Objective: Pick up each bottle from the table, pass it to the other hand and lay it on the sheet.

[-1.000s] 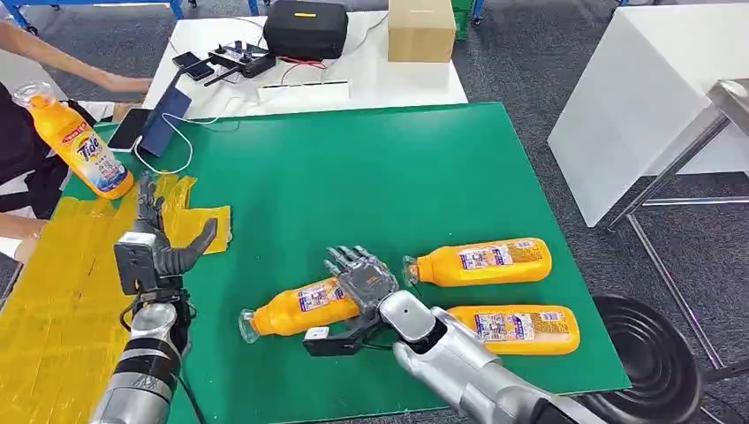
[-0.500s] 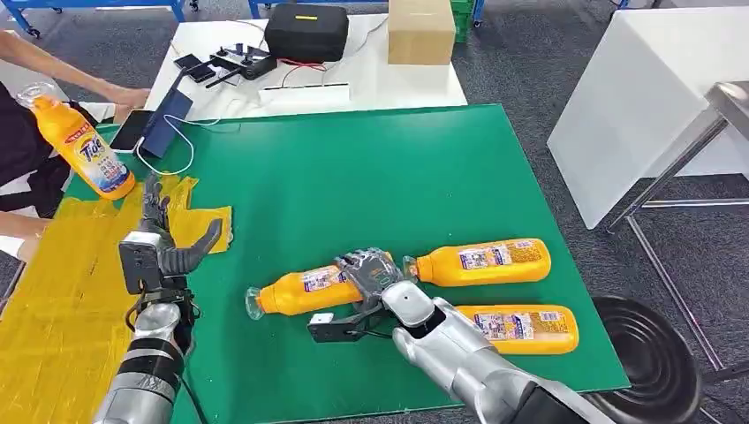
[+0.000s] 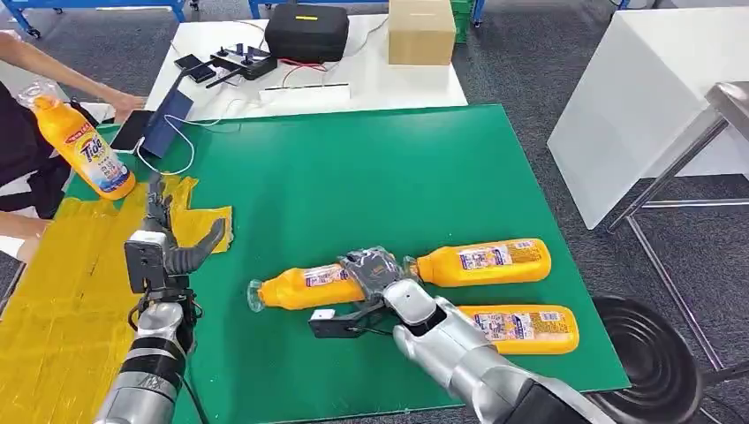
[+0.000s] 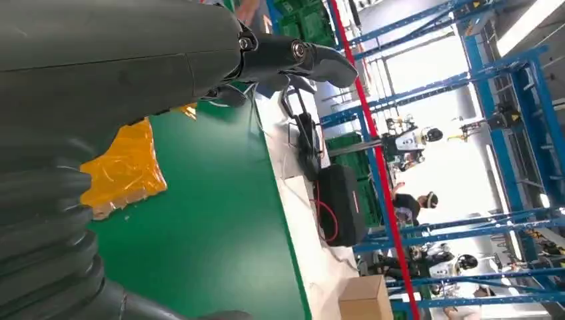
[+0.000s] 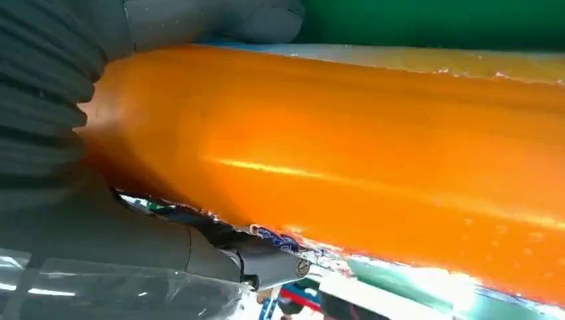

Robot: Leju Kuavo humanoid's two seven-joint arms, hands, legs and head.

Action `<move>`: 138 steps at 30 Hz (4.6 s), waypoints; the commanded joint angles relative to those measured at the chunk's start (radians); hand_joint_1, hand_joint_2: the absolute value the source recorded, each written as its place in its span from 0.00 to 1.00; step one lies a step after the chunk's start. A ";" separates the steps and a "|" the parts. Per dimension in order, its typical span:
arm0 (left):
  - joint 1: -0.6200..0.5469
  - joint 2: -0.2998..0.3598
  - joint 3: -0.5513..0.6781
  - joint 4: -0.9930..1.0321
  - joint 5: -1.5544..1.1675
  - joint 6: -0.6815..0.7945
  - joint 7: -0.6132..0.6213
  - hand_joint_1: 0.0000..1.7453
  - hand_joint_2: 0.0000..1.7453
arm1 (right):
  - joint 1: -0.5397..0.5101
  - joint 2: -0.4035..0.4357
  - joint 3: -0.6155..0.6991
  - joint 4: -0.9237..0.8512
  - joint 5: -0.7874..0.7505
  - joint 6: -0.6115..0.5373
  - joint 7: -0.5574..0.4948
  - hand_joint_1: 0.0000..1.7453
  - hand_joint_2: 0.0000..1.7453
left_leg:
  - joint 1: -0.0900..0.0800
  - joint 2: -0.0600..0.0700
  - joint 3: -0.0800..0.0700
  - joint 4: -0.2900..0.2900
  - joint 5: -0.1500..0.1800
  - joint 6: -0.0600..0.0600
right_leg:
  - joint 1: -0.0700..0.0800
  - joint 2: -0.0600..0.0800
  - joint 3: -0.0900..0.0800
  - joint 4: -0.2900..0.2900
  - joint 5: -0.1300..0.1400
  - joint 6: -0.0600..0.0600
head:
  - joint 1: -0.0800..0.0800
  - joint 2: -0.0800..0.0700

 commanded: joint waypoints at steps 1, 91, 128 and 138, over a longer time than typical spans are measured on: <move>-0.003 -0.014 -0.050 -0.044 0.000 -0.040 0.035 0.00 1.00 | 0.172 -0.010 -0.280 -0.339 -0.065 -0.269 -0.112 1.00 1.00 | 0.002 -0.004 0.000 0.002 -0.002 -0.001 | 0.002 -0.002 0.002 0.000 -0.002 -0.001 | 0.000 0.000; 0.077 0.013 -0.377 -0.216 0.336 -0.599 0.113 1.00 1.00 | 0.339 0.113 -0.111 -0.317 -0.309 -0.199 -0.433 1.00 1.00 | 0.002 -0.008 -0.002 0.000 -0.002 -0.002 | 0.002 -0.006 0.000 -0.001 -0.003 -0.001 | 0.000 0.000; 0.104 -0.026 -0.319 -0.354 0.292 -0.420 0.107 1.00 1.00 | 0.388 0.099 -0.182 -0.421 -0.317 -0.227 -0.443 0.00 1.00 | 0.001 -0.005 -0.004 0.000 -0.001 -0.001 | 0.001 -0.004 -0.003 -0.001 -0.002 0.000 | 0.000 0.000; 0.101 -0.021 -0.335 -0.354 0.211 -0.346 0.095 1.00 1.00 | 0.397 0.096 -0.188 -0.438 -0.327 -0.227 -0.446 0.00 1.00 | 0.001 -0.004 -0.006 0.000 0.000 -0.001 | 0.001 -0.004 -0.005 -0.001 -0.001 0.000 | 0.000 0.000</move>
